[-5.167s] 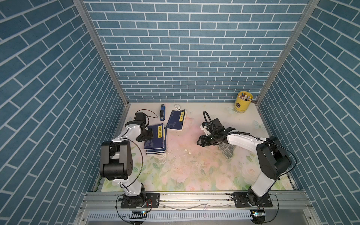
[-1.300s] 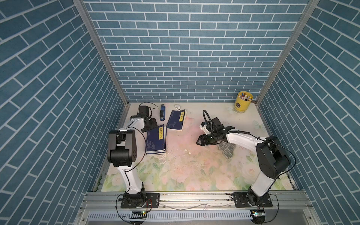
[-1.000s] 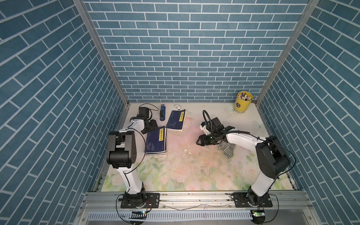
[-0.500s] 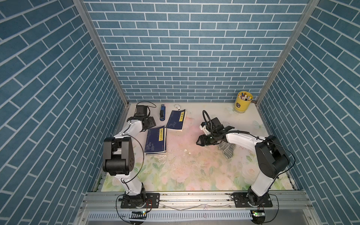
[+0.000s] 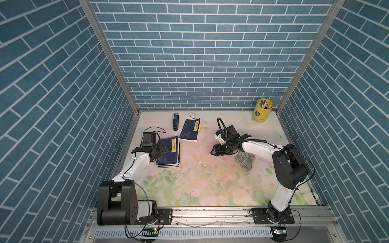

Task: Wipe the cover of the book
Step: Place the book on the book.

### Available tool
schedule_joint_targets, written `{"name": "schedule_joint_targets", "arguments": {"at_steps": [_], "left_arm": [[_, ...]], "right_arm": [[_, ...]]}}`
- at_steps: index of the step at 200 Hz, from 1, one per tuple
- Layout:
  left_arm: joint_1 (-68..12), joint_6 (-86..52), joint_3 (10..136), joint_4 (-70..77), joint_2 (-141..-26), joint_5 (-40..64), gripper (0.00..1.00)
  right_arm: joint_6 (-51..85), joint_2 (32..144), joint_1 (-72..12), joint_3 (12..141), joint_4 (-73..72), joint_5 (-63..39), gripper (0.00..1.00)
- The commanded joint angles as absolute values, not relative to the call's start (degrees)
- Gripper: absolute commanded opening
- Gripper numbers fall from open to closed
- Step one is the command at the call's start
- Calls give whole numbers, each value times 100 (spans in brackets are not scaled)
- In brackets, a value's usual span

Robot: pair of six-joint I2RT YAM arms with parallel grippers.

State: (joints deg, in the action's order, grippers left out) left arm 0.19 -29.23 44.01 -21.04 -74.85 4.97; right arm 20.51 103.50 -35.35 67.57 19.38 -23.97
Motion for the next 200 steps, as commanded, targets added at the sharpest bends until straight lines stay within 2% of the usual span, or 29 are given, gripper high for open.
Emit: {"name": "schedule_joint_targets", "arguments": {"at_steps": [1,63,94,127,166,200], "left_arm": [[-8,-3067,4153,-1937,-7359,832,82],[-37,-3127,3976,-1704,-7401,1238,82],[-37,-2970,4256,-2052,-7330,668,82],[-35,-2696,4988,-2443,-7565,-8,82],[-265,-2532,6192,-2179,-8378,244,82],[-763,-2318,7363,-1888,-9644,584,81]], "right_arm": [[1841,10400,-3540,6895,2117,-2514,60],[1856,10349,-3551,6880,2118,-2490,60],[1846,10315,-3555,6855,2128,-2470,60],[1802,10417,-3560,7055,2198,-2443,60],[1749,10846,-3560,7761,2316,-2361,60],[1888,11590,-3551,8767,2460,-2239,60]]}}
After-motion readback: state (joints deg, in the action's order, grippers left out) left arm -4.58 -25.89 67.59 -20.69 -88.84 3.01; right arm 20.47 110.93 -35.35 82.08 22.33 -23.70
